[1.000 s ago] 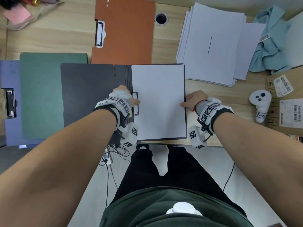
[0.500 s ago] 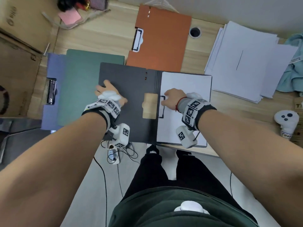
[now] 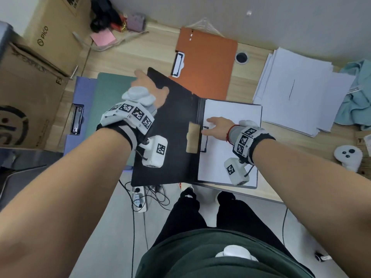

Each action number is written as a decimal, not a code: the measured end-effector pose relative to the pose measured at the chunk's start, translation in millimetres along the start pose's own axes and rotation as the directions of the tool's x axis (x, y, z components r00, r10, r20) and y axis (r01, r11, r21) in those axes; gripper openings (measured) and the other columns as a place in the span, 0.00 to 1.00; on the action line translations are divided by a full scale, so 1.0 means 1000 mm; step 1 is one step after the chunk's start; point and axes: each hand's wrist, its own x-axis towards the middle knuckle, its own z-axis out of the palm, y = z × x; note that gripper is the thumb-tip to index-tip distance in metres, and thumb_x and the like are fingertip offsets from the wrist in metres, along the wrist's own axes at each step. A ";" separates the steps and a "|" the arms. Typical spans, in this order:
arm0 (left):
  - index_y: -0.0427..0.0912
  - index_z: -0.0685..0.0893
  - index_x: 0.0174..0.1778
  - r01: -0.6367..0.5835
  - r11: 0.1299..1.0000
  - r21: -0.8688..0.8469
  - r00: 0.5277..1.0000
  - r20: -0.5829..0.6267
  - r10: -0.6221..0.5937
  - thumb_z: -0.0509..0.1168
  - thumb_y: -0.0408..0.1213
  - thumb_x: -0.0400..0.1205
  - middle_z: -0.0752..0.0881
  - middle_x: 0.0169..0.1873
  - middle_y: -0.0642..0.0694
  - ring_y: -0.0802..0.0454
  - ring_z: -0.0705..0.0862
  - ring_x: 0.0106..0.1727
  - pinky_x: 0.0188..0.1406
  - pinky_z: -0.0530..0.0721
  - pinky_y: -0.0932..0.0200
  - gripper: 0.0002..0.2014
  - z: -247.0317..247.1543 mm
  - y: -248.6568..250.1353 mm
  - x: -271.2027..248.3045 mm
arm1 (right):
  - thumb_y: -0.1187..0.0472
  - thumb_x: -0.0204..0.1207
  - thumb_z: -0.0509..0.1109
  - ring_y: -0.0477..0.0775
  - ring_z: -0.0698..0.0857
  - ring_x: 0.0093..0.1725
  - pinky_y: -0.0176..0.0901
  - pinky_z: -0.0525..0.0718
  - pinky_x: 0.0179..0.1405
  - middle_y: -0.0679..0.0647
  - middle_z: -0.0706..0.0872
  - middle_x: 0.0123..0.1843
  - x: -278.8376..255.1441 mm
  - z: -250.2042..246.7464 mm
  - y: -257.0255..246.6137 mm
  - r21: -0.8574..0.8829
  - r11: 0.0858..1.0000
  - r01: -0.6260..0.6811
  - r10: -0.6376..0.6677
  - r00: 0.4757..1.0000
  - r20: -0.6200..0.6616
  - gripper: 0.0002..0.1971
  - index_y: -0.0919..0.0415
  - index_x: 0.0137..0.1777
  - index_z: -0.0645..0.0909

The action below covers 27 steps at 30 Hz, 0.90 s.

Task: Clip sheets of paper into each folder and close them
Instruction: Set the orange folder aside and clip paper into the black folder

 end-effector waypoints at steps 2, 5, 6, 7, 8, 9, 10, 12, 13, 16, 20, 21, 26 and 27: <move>0.41 0.78 0.45 -0.087 0.995 -0.055 0.994 0.061 0.090 0.67 0.63 0.72 0.86 0.42 0.39 0.43 0.82 0.39 0.40 0.78 0.49 0.25 0.000 0.024 -0.003 | 0.37 0.78 0.65 0.58 0.78 0.73 0.48 0.75 0.72 0.54 0.76 0.78 -0.003 -0.009 0.006 0.078 0.997 0.009 -0.010 1.000 0.011 0.34 0.51 0.81 0.67; 0.40 0.75 0.29 -0.200 0.963 -0.182 0.963 0.144 0.227 0.61 0.77 0.58 0.87 0.27 0.38 0.41 0.89 0.32 0.40 0.90 0.45 0.37 0.007 0.050 -0.018 | 0.34 0.79 0.62 0.55 0.89 0.57 0.50 0.85 0.64 0.53 0.86 0.64 -0.009 -0.022 0.013 0.374 0.927 0.016 -0.020 1.000 0.008 0.30 0.52 0.73 0.76; 0.42 0.80 0.32 -0.240 0.950 -0.198 0.938 0.204 0.279 0.60 0.79 0.61 0.89 0.27 0.41 0.42 0.90 0.30 0.40 0.91 0.45 0.37 0.010 0.060 -0.028 | 0.34 0.79 0.61 0.56 0.90 0.54 0.50 0.87 0.61 0.53 0.88 0.61 -0.014 -0.028 0.017 0.475 0.880 0.011 -0.014 1.000 0.002 0.29 0.54 0.70 0.78; 0.45 0.81 0.34 -0.272 0.938 -0.213 0.908 0.266 0.324 0.59 0.78 0.67 0.91 0.28 0.43 0.43 0.91 0.30 0.40 0.91 0.47 0.34 0.011 0.070 -0.042 | 0.33 0.79 0.59 0.57 0.91 0.52 0.50 0.87 0.60 0.53 0.89 0.58 -0.018 -0.033 0.023 0.549 0.836 0.000 0.001 1.000 -0.002 0.29 0.54 0.68 0.80; 0.47 0.81 0.36 -0.301 0.924 -0.235 0.883 0.298 0.363 0.59 0.77 0.70 0.92 0.30 0.42 0.43 0.92 0.31 0.42 0.92 0.47 0.32 0.014 0.078 -0.053 | 0.31 0.79 0.58 0.58 0.91 0.50 0.51 0.88 0.59 0.54 0.90 0.56 -0.023 -0.039 0.030 0.605 0.796 -0.015 0.023 1.000 -0.006 0.30 0.54 0.65 0.82; 0.48 0.81 0.36 -0.302 0.920 -0.250 0.868 0.327 0.374 0.59 0.76 0.71 0.92 0.32 0.42 0.44 0.92 0.33 0.43 0.92 0.47 0.31 0.021 0.084 -0.060 | 0.29 0.78 0.56 0.58 0.91 0.47 0.51 0.88 0.57 0.54 0.91 0.52 -0.026 -0.043 0.038 0.650 0.760 -0.033 0.051 0.999 -0.008 0.31 0.54 0.61 0.84; 0.47 0.82 0.38 -0.304 0.920 -0.247 0.856 0.353 0.377 0.58 0.76 0.71 0.92 0.33 0.42 0.43 0.93 0.34 0.45 0.91 0.45 0.32 0.031 0.088 -0.063 | 0.28 0.77 0.55 0.58 0.91 0.44 0.51 0.89 0.55 0.54 0.91 0.49 -0.028 -0.046 0.048 0.690 0.722 -0.052 0.089 0.996 -0.018 0.33 0.55 0.57 0.85; 0.40 0.86 0.42 -0.305 0.935 -0.181 0.836 0.419 0.354 0.58 0.74 0.74 0.92 0.33 0.41 0.43 0.93 0.36 0.48 0.91 0.44 0.36 0.053 0.091 -0.068 | 0.29 0.79 0.54 0.58 0.88 0.41 0.53 0.89 0.52 0.56 0.90 0.44 -0.033 -0.050 0.070 0.762 0.642 -0.080 0.202 0.977 -0.068 0.33 0.60 0.49 0.84; 0.38 0.87 0.43 -0.294 0.946 -0.137 0.838 0.439 0.324 0.60 0.72 0.75 0.92 0.34 0.40 0.42 0.93 0.38 0.48 0.91 0.44 0.35 0.063 0.087 -0.067 | 0.31 0.81 0.53 0.59 0.87 0.41 0.53 0.89 0.51 0.56 0.89 0.45 -0.035 -0.051 0.079 0.781 0.617 -0.095 0.264 0.960 -0.091 0.32 0.61 0.46 0.82; 0.33 0.85 0.59 -0.231 0.972 -0.035 0.836 0.504 0.217 0.64 0.62 0.81 0.90 0.54 0.31 0.37 0.90 0.53 0.58 0.88 0.43 0.32 0.097 0.078 -0.069 | 0.32 0.82 0.49 0.58 0.85 0.39 0.47 0.88 0.42 0.56 0.86 0.44 -0.041 -0.049 0.114 0.848 0.515 -0.122 0.350 0.933 -0.078 0.32 0.59 0.47 0.81; 0.26 0.69 0.77 -0.123 0.992 0.030 0.760 0.645 0.074 0.60 0.43 0.88 0.73 0.76 0.32 0.37 0.74 0.77 0.69 0.74 0.50 0.27 0.123 0.060 -0.078 | 0.34 0.81 0.54 0.59 0.86 0.44 0.53 0.88 0.56 0.57 0.86 0.54 -0.030 -0.031 0.150 0.780 0.582 -0.228 0.357 0.934 0.006 0.30 0.62 0.57 0.82; 0.27 0.70 0.76 -0.116 0.992 0.052 0.763 0.643 0.055 0.61 0.43 0.88 0.75 0.75 0.33 0.38 0.75 0.75 0.67 0.76 0.51 0.27 0.128 0.054 -0.077 | 0.37 0.81 0.57 0.59 0.85 0.44 0.52 0.87 0.58 0.57 0.84 0.53 -0.028 -0.027 0.155 0.750 0.612 -0.252 0.365 0.931 0.015 0.29 0.64 0.58 0.81; 0.30 0.80 0.61 -0.117 0.983 0.142 0.774 0.633 0.001 0.69 0.49 0.82 0.82 0.37 0.41 0.47 0.77 0.36 0.38 0.81 0.56 0.24 0.145 0.037 -0.071 | 0.51 0.79 0.68 0.63 0.86 0.54 0.60 0.84 0.63 0.59 0.83 0.51 -0.016 -0.014 0.157 0.625 0.735 -0.263 0.369 0.928 -0.043 0.23 0.69 0.66 0.81; 0.28 0.79 0.62 -0.121 0.981 0.153 0.772 0.635 -0.004 0.69 0.48 0.82 0.83 0.40 0.39 0.48 0.77 0.38 0.41 0.82 0.56 0.25 0.146 0.037 -0.071 | 0.53 0.78 0.68 0.63 0.86 0.54 0.59 0.85 0.61 0.59 0.85 0.53 -0.014 -0.014 0.155 0.630 0.735 -0.248 0.363 0.930 -0.057 0.22 0.68 0.65 0.81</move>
